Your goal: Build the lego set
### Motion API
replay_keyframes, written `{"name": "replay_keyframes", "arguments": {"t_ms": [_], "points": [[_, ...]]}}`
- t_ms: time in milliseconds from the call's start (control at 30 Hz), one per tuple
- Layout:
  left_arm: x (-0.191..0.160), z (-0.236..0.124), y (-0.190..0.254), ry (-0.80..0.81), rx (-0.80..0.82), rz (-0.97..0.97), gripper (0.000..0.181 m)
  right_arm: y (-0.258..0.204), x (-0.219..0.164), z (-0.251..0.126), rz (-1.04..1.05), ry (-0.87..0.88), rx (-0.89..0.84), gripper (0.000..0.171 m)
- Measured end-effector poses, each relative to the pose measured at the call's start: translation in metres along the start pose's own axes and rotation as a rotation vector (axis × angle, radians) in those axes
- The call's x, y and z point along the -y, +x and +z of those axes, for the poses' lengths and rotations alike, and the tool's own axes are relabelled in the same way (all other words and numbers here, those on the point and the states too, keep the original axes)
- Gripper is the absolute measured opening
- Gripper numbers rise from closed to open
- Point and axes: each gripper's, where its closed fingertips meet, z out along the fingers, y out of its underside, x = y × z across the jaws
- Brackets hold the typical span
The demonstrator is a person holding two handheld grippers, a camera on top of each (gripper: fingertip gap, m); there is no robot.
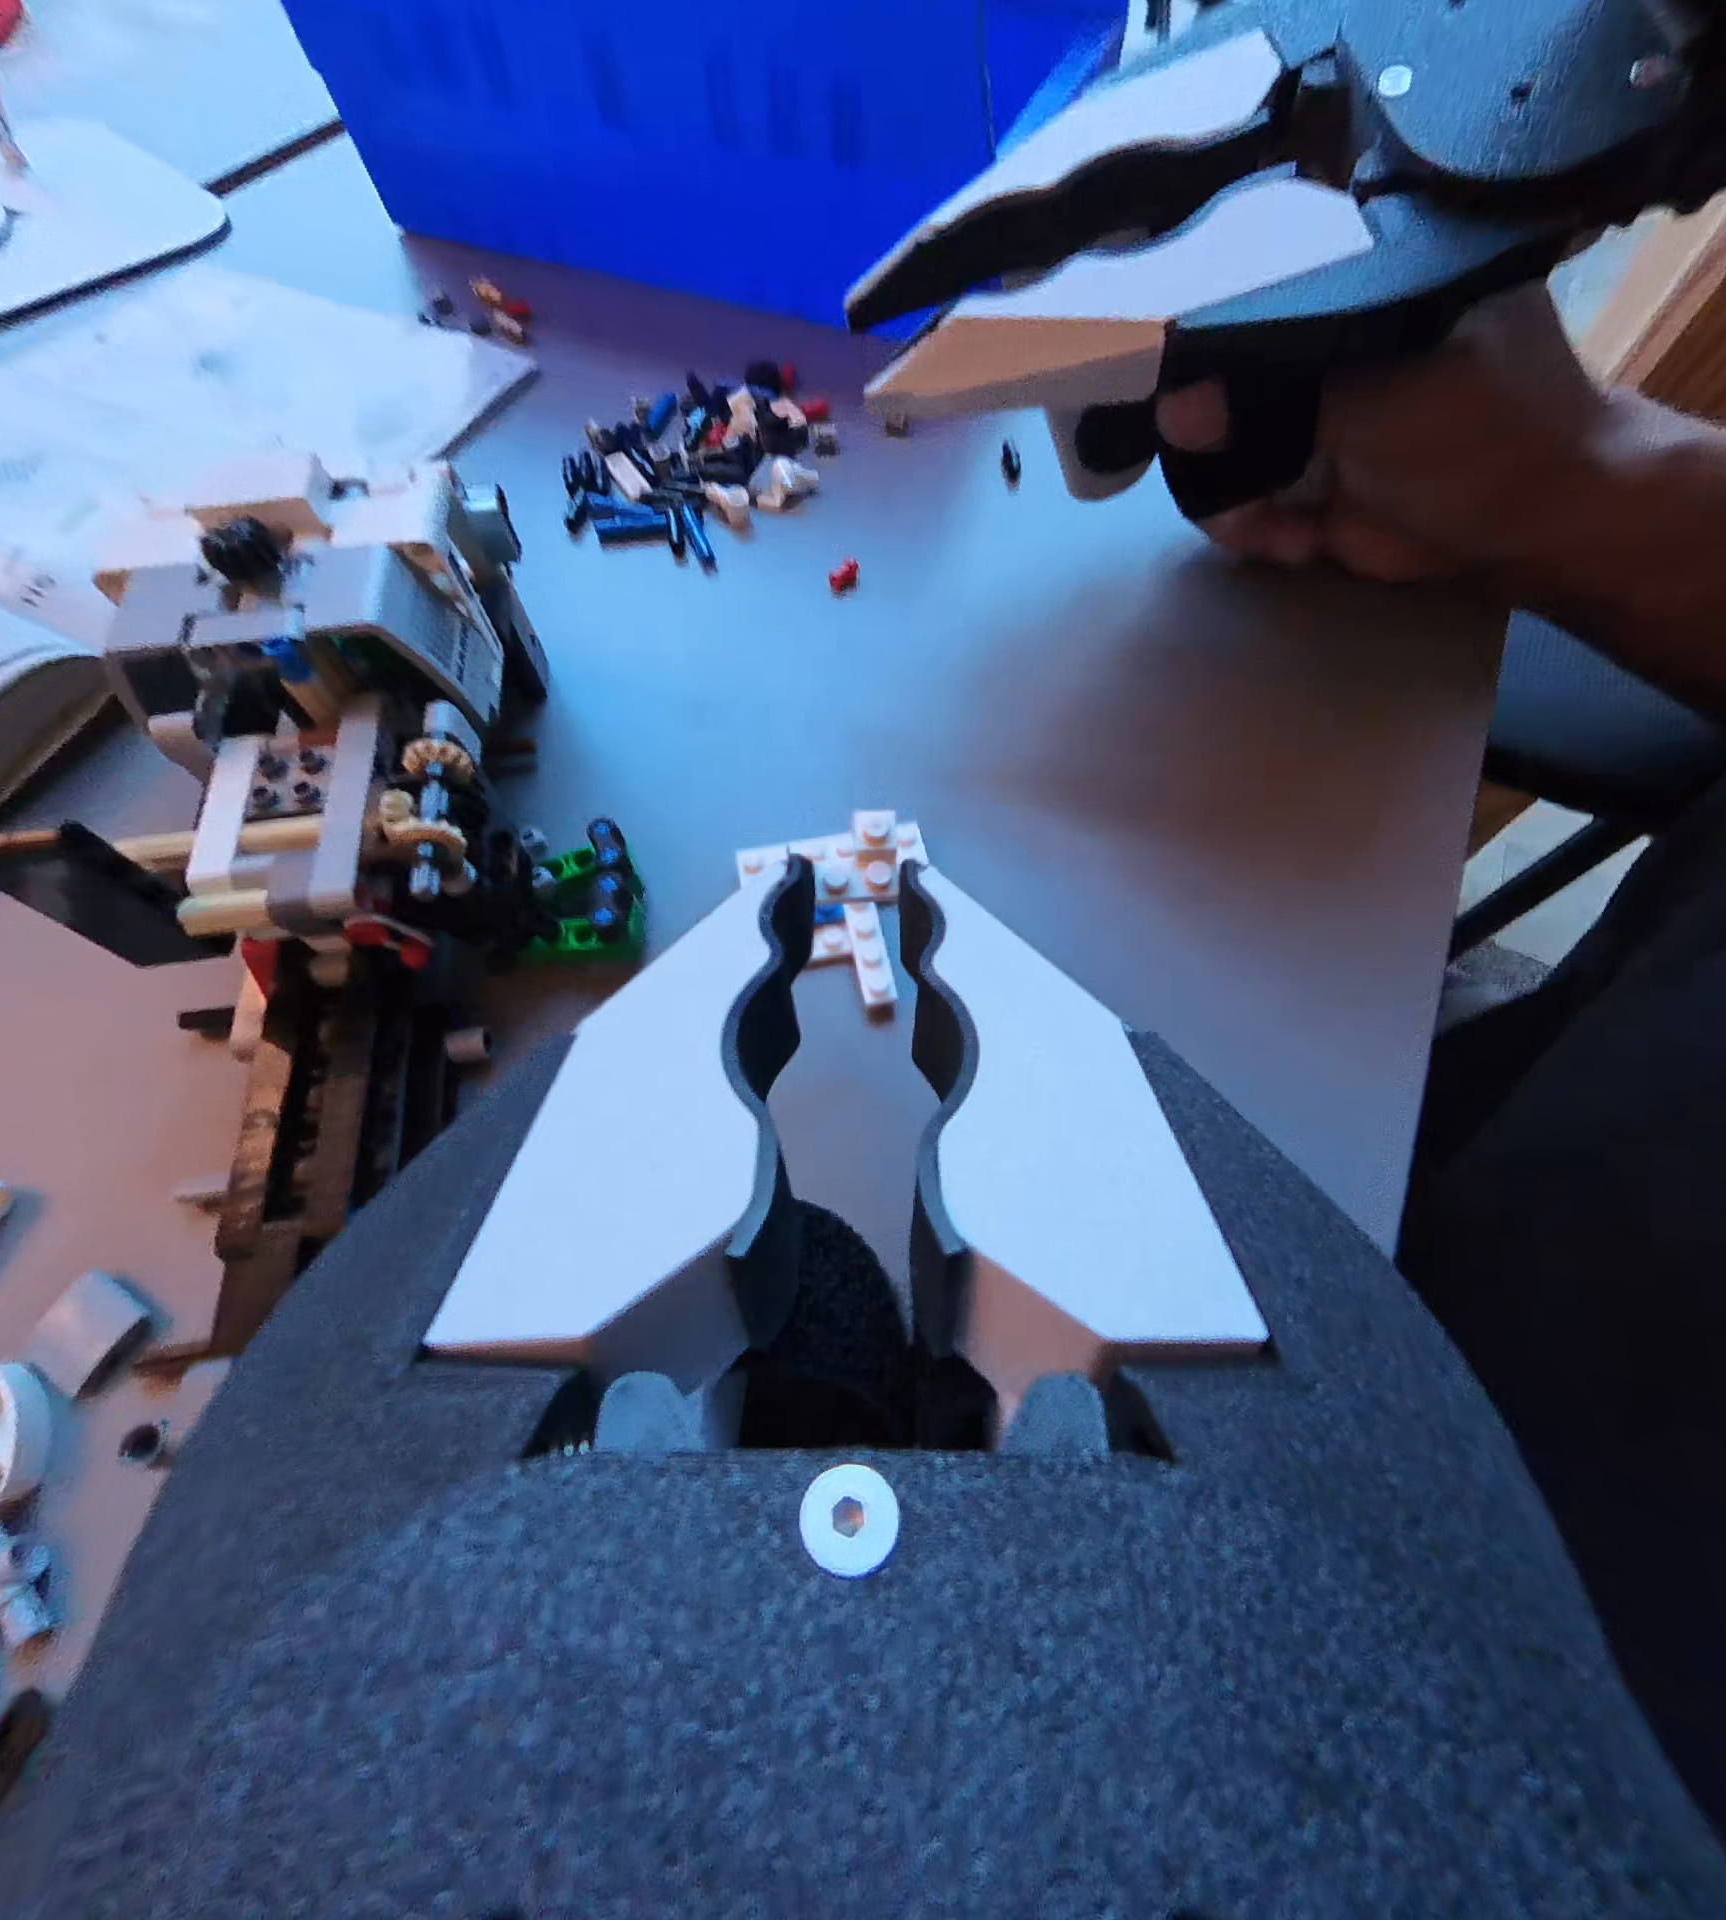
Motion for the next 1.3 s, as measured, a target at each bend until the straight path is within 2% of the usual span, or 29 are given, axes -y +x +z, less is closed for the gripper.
{"name": "replay_keyframes", "arguments": {"t_ms": [167,300,433,600,1033,1300], "points": [[0.012,0.012,-0.013,0.053,0.022,0.011,0.014,0.001,-0.004,0.003,0.007,-0.020,0.010,0.024],[0.008,0.021,-0.025,0.034,0.057,0.024,0.014,0.007,-0.005,0.005,0.005,-0.023,-0.016,0.024],[0.004,0.024,-0.032,0.027,0.086,-0.006,0.014,0.019,-0.004,0.001,0.058,-0.007,-0.058,0.024],[0.005,0.024,-0.036,0.037,0.085,-0.038,0.014,0.023,-0.004,0.002,0.144,0.001,-0.007,0.024],[0.002,0.028,-0.029,0.009,0.045,-0.010,0.014,0.022,-0.004,0.004,0.177,0.003,0.027,0.023],[0.006,0.026,-0.017,0.034,-0.028,0.031,0.014,0.005,-0.003,0.007,0.103,-0.007,0.081,0.022]]}}
